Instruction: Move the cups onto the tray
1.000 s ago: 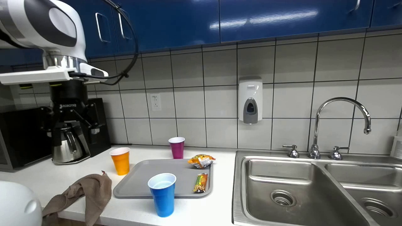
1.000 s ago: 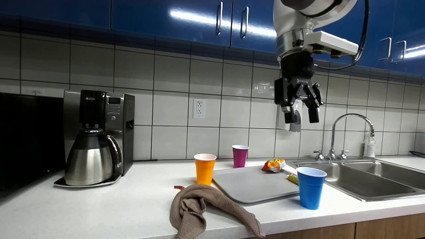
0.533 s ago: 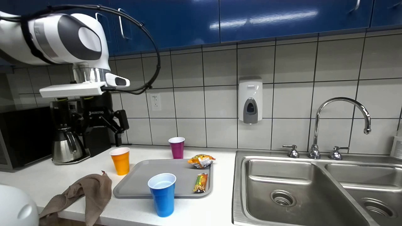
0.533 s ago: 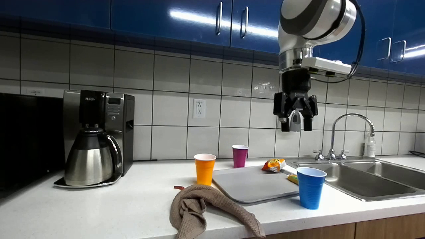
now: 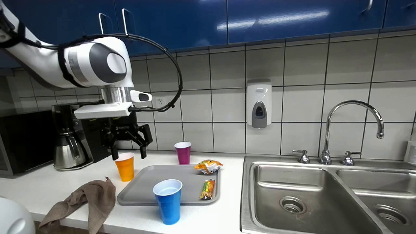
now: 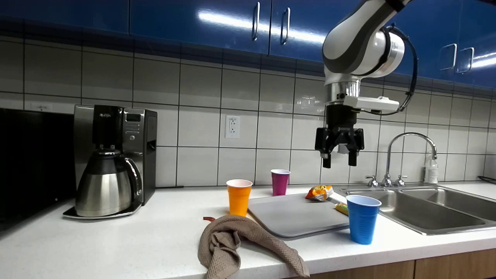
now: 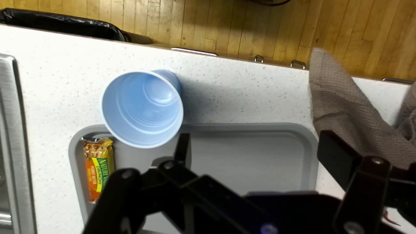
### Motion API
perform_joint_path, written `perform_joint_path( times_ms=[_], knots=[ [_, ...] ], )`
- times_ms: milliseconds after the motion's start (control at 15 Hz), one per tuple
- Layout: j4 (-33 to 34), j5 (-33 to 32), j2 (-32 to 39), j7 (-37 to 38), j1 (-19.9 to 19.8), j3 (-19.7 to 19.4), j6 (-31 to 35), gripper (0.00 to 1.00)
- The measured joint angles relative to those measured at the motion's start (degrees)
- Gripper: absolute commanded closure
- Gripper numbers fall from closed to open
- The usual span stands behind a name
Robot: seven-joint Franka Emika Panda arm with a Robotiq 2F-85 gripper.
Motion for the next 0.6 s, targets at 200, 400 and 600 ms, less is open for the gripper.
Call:
perform_joint_path(
  times_ms=[200,400,600],
  knots=[
    [0.0,-0.9,2.5,0.0,-1.7,-0.5,3.0,0.0],
    [0.0,-1.0,4.5,0.1,-2.6,-1.1,4.6,0.0],
    [0.1,-1.1,6.3,0.6,-3.1,-1.1,6.0,0.0]
  ],
)
